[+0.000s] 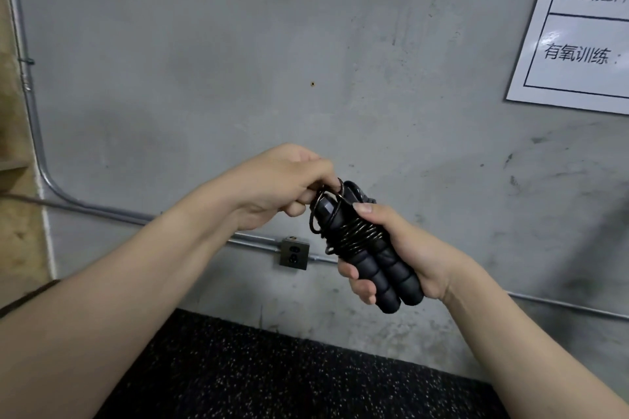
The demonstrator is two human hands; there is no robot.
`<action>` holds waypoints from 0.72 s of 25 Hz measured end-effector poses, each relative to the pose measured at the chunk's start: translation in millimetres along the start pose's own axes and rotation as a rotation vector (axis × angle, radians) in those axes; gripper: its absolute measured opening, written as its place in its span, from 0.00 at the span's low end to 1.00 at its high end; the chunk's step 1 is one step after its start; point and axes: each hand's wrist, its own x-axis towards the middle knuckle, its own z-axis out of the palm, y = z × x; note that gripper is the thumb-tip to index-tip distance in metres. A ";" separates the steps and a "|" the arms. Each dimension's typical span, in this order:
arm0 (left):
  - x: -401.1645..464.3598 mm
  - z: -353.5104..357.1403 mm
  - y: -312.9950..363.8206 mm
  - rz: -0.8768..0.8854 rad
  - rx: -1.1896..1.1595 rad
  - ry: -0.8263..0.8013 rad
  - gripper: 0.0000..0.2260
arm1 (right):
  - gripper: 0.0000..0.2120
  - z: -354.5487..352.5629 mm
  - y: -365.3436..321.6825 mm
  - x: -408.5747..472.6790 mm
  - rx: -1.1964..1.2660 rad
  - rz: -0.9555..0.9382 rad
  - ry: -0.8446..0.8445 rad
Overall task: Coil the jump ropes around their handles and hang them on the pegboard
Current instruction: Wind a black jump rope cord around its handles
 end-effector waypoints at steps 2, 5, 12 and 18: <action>2.3 0.7 -7.0 -0.016 -0.040 -0.022 0.14 | 0.29 -3.8 6.1 -2.8 0.045 0.063 -0.026; 3.5 -1.6 -12.7 0.048 0.009 -0.053 0.11 | 0.32 -9.0 15.8 -8.4 0.100 0.129 -0.060; 16.7 6.2 -37.6 0.107 0.033 -0.341 0.08 | 0.38 -26.0 32.7 -19.8 0.183 0.146 -0.069; 40.1 33.0 -66.5 0.176 0.083 -0.199 0.09 | 0.34 -44.5 52.2 -21.2 0.235 0.212 0.039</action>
